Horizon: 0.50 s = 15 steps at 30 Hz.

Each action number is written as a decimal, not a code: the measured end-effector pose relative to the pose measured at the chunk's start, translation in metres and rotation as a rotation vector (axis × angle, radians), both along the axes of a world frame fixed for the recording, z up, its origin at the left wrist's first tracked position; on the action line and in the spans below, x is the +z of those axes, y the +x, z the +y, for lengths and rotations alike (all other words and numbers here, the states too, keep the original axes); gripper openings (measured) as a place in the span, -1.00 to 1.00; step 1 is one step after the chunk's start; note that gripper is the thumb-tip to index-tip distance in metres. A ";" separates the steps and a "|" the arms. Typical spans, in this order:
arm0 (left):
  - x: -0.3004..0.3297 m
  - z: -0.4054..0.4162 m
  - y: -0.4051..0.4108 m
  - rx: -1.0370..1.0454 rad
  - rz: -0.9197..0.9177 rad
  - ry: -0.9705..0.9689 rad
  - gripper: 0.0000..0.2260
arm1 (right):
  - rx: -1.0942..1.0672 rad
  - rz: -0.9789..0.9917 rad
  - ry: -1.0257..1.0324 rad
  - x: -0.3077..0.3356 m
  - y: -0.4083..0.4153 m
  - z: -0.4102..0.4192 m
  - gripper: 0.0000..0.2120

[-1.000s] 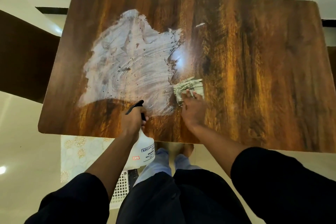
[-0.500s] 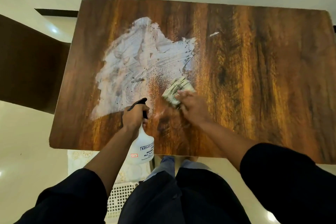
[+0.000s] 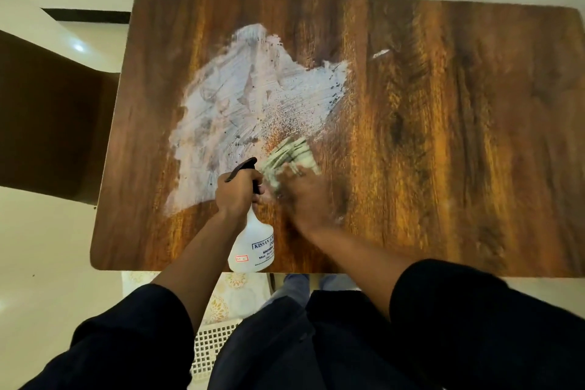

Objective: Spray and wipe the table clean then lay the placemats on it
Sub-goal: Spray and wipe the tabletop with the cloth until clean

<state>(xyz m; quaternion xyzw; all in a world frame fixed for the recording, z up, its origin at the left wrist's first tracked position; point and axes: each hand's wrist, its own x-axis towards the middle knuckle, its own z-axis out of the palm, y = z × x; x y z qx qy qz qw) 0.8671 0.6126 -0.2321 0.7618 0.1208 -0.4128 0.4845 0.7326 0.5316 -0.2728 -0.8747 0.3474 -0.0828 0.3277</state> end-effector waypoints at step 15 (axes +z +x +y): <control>0.000 0.013 -0.036 -0.186 0.047 -0.055 -0.75 | -0.139 0.179 -0.077 -0.016 -0.055 -0.067 -0.58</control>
